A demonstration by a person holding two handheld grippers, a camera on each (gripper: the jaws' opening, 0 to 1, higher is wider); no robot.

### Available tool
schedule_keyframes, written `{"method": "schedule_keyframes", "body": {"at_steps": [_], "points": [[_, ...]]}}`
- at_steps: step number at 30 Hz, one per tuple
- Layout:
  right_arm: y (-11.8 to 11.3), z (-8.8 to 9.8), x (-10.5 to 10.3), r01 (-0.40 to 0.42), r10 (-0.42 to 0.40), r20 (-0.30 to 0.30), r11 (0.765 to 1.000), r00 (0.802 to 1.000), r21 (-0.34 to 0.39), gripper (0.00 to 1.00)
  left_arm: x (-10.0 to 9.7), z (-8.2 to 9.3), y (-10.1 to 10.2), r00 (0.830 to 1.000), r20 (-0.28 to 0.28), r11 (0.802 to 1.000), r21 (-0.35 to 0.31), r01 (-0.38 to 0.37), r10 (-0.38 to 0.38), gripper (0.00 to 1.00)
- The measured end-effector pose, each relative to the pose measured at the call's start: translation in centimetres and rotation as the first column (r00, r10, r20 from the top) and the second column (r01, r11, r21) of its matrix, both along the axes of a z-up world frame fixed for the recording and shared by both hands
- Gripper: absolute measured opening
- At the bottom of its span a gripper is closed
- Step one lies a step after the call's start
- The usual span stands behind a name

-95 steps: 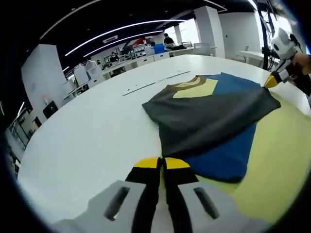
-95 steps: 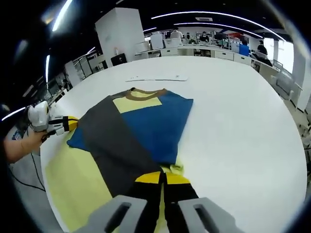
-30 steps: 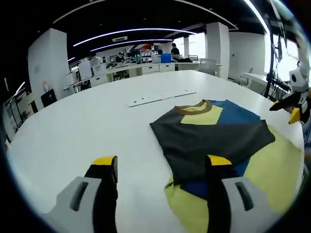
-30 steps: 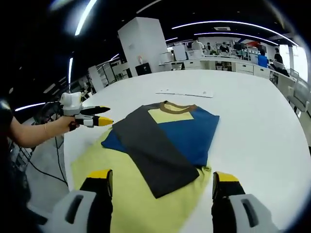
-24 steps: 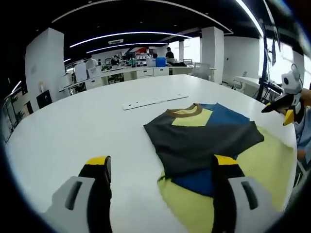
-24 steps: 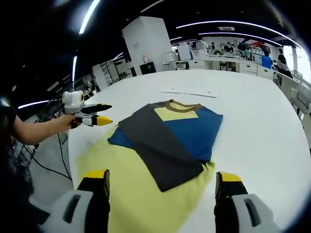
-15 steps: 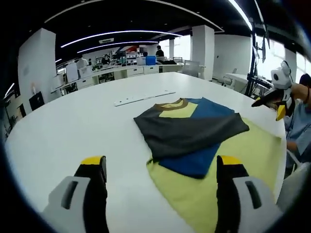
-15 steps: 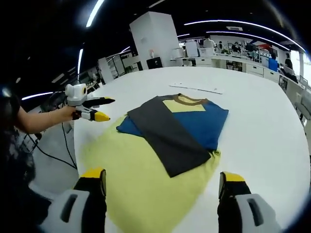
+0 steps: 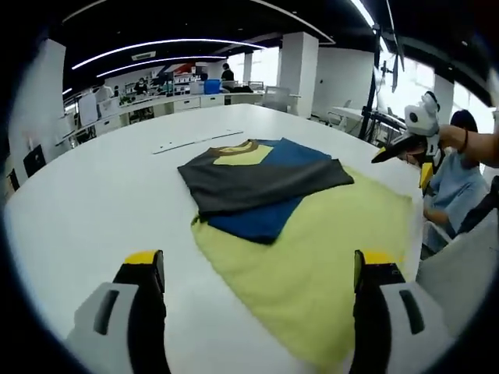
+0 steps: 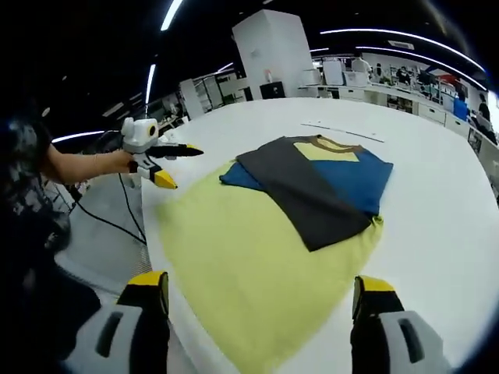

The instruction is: Fold the garment on the visible template until the final outline fits inside the template.

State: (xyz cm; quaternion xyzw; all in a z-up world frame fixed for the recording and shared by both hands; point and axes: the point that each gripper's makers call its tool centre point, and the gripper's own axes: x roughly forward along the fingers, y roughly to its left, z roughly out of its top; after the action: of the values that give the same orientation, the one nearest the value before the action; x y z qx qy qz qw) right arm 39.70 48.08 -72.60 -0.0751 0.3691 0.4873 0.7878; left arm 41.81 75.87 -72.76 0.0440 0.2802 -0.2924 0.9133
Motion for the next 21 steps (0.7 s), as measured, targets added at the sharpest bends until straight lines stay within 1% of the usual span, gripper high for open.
{"method": "schedule_keyframes", "body": {"at_steps": [2,5,6,7,8,9,10,12,15,19,21], "points": [[-0.2,-0.4,-0.6,-0.020,0.020,0.004,0.999,1.000,-0.026,0.97,-0.9,-0.2,-0.4,0.999,-0.010,0.999,0.014,0.037,-0.037,0.99],[-0.5,-0.9,-1.3,-0.055,0.056,0.010,0.997,0.998,-0.056,0.95,-1.8,-0.5,-1.0,0.998,-0.024,0.998,0.012,0.061,-0.060,0.99],[-0.5,-1.1,-1.6,-0.066,0.066,0.004,0.996,0.998,-0.062,0.94,-2.0,-0.6,-1.0,0.998,-0.025,0.998,0.015,0.063,-0.062,0.98],[-0.5,-1.2,-1.7,-0.068,0.068,0.002,0.996,0.998,-0.062,0.94,-2.4,-1.0,-1.0,0.996,-0.031,0.996,0.033,0.083,-0.082,0.97],[-0.5,-1.3,-1.8,-0.069,0.069,0.000,0.996,0.998,-0.061,0.93,-2.6,-1.1,-1.0,0.996,-0.034,0.995,0.042,0.088,-0.087,0.96],[-0.6,-1.5,-2.0,-0.070,0.070,-0.005,0.996,0.998,-0.064,0.92,-3.0,-1.3,-1.0,0.995,-0.036,0.993,0.065,0.098,-0.096,0.94],[-0.6,-1.6,-2.1,-0.070,0.070,-0.007,0.995,0.998,-0.065,0.91,-3.3,-1.5,-1.1,0.993,-0.038,0.991,0.070,0.110,-0.108,0.93],[-0.6,-1.8,-2.2,-0.074,0.074,0.000,0.995,0.997,-0.070,0.88,-4.0,-1.6,-1.3,0.992,-0.043,0.991,0.058,0.124,-0.121,0.91],[-0.7,-2.1,-2.5,-0.092,0.094,0.017,0.992,0.995,-0.089,0.85,-5.1,-2.0,-1.6,0.986,-0.058,0.984,0.076,0.159,-0.155,0.88],[-0.9,-2.7,-3.0,-0.124,0.126,0.007,0.986,0.992,-0.112,0.81,-6.2,-2.5,-2.2,0.979,-0.081,0.977,0.087,0.193,-0.187,0.82],[-1.1,-3.2,-3.3,-0.138,0.139,-0.002,0.982,0.990,-0.129,0.78,-6.7,-3.0,-2.3,0.975,-0.092,0.971,0.109,0.212,-0.203,0.81]]}}
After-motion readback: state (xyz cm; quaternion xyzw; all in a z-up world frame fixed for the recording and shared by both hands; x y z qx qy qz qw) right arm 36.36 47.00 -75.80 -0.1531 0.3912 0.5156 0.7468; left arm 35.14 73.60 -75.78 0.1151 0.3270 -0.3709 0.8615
